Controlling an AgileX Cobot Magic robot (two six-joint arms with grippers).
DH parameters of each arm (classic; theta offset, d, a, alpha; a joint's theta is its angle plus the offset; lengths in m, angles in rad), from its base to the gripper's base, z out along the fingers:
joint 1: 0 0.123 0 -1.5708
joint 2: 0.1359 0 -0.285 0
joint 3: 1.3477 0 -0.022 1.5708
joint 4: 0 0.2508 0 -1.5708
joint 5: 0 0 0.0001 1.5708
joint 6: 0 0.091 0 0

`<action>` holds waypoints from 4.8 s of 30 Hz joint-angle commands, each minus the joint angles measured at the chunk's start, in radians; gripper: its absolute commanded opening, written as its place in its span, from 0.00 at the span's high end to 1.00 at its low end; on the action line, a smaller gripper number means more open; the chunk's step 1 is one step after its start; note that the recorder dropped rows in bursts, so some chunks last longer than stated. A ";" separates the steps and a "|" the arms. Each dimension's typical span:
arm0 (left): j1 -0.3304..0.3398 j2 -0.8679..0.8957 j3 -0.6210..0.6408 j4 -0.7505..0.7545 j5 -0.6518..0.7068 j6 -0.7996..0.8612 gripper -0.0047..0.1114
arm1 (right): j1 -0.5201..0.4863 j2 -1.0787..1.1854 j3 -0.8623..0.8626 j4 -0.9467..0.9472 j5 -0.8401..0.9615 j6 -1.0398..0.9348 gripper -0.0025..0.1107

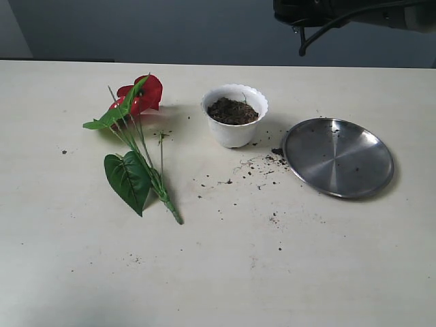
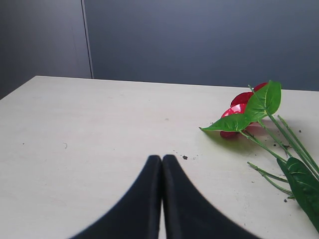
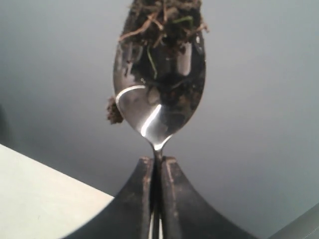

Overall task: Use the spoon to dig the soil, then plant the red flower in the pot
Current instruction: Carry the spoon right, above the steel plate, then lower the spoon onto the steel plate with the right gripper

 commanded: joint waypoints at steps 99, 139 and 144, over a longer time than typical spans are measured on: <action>0.001 -0.004 0.001 0.001 -0.005 -0.007 0.95 | -0.590 0.007 0.014 1.618 0.134 -1.228 0.98; 0.001 -0.004 0.001 0.001 -0.005 -0.007 0.95 | -0.539 0.294 0.014 1.565 0.254 -1.116 0.98; 0.001 -0.004 0.001 0.001 -0.005 -0.007 0.95 | -0.539 0.318 0.014 1.563 0.252 -1.116 0.98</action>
